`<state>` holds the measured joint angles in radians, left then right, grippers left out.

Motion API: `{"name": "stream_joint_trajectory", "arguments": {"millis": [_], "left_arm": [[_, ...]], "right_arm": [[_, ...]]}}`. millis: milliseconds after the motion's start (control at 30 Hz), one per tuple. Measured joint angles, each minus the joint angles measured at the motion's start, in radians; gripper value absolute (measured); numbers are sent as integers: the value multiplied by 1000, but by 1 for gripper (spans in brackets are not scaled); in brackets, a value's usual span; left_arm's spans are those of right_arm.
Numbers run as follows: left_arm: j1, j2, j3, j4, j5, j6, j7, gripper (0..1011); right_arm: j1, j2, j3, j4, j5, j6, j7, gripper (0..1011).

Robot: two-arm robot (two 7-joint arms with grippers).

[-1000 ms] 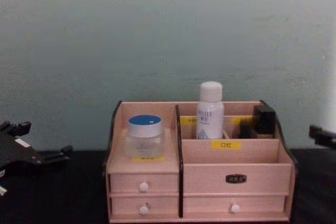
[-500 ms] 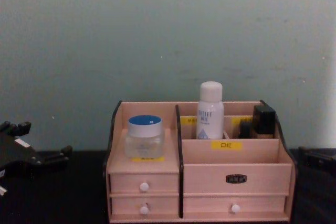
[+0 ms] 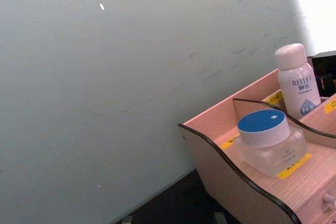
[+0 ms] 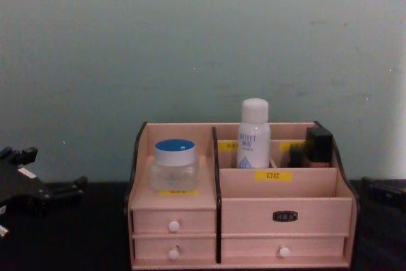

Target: Pick up the facial cleanser and watermelon frost from the table and place them into the tiered storage box.

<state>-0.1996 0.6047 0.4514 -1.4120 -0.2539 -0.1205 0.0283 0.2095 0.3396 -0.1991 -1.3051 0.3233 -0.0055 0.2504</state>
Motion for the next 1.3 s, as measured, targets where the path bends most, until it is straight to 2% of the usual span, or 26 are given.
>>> {"name": "stream_joint_trajectory", "arguments": {"millis": [1300], "left_arm": [[0,0,0,0,0,0,0,1001]], "right_arm": [[-2,2,0,-3,3,-2,-1,1002]]}}
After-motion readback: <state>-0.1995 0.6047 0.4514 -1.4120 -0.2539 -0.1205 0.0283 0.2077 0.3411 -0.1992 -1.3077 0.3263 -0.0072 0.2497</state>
